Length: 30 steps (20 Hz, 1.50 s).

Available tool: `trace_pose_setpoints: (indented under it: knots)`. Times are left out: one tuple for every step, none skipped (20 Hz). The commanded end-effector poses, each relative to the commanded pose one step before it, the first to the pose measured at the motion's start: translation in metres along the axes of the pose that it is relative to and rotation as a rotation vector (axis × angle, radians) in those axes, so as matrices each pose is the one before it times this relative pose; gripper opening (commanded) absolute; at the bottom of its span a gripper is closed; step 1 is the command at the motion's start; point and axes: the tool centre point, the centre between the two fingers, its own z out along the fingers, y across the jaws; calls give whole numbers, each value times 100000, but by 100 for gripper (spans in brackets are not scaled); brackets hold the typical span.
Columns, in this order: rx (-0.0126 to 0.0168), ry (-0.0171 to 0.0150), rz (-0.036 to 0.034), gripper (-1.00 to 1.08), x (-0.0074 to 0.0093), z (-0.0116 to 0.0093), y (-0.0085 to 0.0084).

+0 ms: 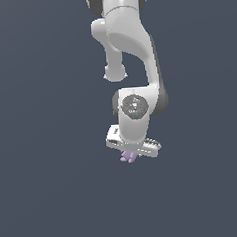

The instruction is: Pick up the object and move it to a goal position.

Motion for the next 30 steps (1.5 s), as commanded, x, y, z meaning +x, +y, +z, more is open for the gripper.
trace_pose_setpoints:
  knots:
    - [74,115,-105,-100,-417,-1985,-1681]
    - [-55,16,39,-100,-170,-857,-703]
    - [0,0,0,-100,-179,-877,-735]
    - [0,0,0,-100,-179,-885,-742]
    - [0,0,0,-100,-177,-888,-745]
    - [0,0,0,-100,-174,-888,-745]
    - [0,0,0,-100,-171,-884,-743]
    - [0,0,0,-100,-167,-880,-741]
    - [0,0,0,-100,-163,-874,-737]
    - [0,0,0,-100,-158,-866,-732]
    - [0,0,0,-100,-153,-857,-727]
    - [0,0,0,-100,-148,-847,-721]
    - [0,0,0,-100,-143,-836,-714]
    - [0,0,0,-100,-137,-824,-706]
    - [0,0,0,-100,-129,-803,-691]
    - [0,0,0,-100,-115,-742,-641]
    - [0,0,0,-100,-101,-676,-587]
    - [0,0,0,-100,-88,-613,-535]
    - [0,0,0,-100,-76,-554,-486]
    - [0,0,0,-100,-65,-498,-438]
    - [0,0,0,-100,-55,-444,-393]
    - [0,0,0,-100,-46,-392,-349]
    - [0,0,0,-100,-37,-345,-309]
    - [0,0,0,-100,-30,-301,-271]
    - [0,0,0,-100,-23,-262,-237]
    - [0,0,0,-100,-18,-226,-206]
    - [69,-8,-1,-100,-12,-216,-158]
    - [0,0,0,-100,-10,-161,-149]
    - [0,0,0,-100,-7,-133,-123]
    - [0,0,0,-100,-5,-106,-99]
